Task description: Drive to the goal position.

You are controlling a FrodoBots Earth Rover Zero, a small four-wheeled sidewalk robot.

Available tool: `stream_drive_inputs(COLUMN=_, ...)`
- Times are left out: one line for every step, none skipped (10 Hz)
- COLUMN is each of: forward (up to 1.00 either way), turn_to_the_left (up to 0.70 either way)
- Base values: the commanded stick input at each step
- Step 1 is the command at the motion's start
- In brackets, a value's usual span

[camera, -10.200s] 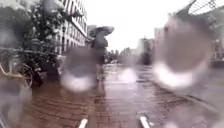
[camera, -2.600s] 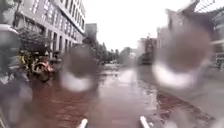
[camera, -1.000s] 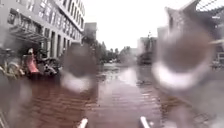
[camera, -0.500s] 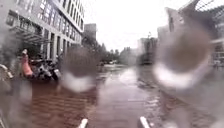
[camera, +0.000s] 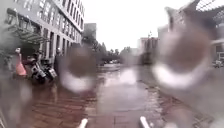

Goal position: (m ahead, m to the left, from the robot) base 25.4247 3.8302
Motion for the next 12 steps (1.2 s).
stream_drive_inputs(forward=0.7, turn_to_the_left=0.0)
stream_drive_inputs(forward=0.7, turn_to_the_left=0.0)
stream_drive_inputs(forward=0.7, turn_to_the_left=0.0)
stream_drive_inputs(forward=0.7, turn_to_the_left=0.0)
stream_drive_inputs(forward=0.7, turn_to_the_left=0.0)
stream_drive_inputs(forward=0.7, turn_to_the_left=0.0)
stream_drive_inputs(forward=0.7, turn_to_the_left=0.0)
stream_drive_inputs(forward=0.7, turn_to_the_left=0.0)
stream_drive_inputs(forward=0.7, turn_to_the_left=0.0)
stream_drive_inputs(forward=0.7, turn_to_the_left=0.0)
stream_drive_inputs(forward=0.7, turn_to_the_left=0.0)
stream_drive_inputs(forward=0.7, turn_to_the_left=0.0)
